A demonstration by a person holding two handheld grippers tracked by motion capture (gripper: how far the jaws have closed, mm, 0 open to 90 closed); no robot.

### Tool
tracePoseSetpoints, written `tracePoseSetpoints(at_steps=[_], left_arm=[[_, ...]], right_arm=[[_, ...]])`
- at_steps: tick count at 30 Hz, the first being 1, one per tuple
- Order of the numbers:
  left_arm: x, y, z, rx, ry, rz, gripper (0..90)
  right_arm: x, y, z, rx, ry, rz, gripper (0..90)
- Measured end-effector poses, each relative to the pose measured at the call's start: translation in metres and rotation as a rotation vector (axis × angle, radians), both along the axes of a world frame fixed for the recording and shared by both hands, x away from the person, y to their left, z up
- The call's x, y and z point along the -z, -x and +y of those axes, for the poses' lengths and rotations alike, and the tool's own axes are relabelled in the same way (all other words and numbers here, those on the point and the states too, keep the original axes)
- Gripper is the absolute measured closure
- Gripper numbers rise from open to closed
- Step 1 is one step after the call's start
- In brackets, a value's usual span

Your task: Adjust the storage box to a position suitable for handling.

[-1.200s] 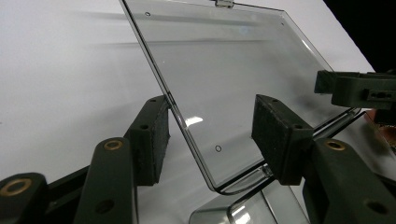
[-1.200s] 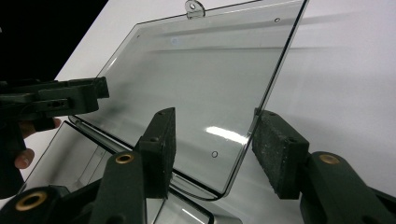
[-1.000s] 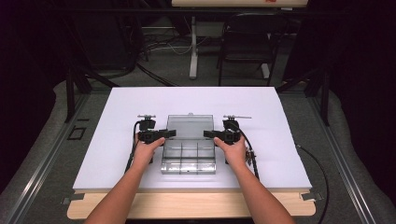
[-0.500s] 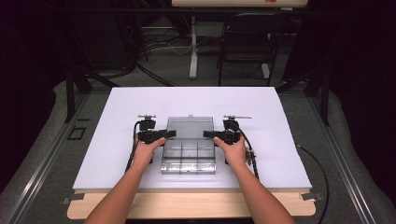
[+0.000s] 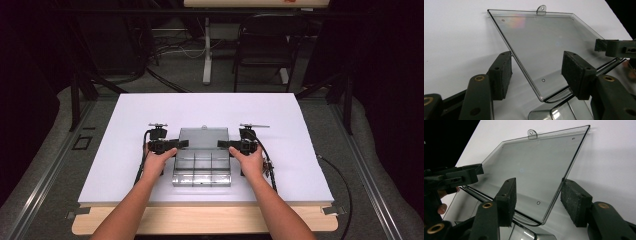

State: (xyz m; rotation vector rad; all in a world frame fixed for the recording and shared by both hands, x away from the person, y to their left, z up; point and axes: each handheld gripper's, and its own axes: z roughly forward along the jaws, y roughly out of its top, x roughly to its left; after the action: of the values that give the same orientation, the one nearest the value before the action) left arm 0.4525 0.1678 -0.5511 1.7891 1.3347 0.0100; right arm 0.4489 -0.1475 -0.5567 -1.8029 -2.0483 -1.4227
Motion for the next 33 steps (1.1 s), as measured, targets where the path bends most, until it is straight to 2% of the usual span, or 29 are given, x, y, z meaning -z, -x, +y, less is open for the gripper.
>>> tracePoseSetpoints(at_steps=[17,25,29,33], left_arm=[[0.001,0.0,0.001,-0.002,0.011,0.005,42.4],[-0.001,0.0,0.003,-0.012,0.015,0.0,46.9],[-0.003,0.001,0.007,-0.015,0.023,-0.006,47.4],[-0.006,0.002,0.009,-0.012,0.027,-0.014,47.6]], right_arm=[[0.0,0.0,0.0,0.003,0.001,0.013,46.0],[-0.002,0.001,-0.002,-0.001,0.017,0.007,46.1],[-0.006,0.003,-0.005,0.011,0.024,-0.013,47.2],[-0.015,0.008,-0.008,-0.004,0.031,-0.042,48.3]])
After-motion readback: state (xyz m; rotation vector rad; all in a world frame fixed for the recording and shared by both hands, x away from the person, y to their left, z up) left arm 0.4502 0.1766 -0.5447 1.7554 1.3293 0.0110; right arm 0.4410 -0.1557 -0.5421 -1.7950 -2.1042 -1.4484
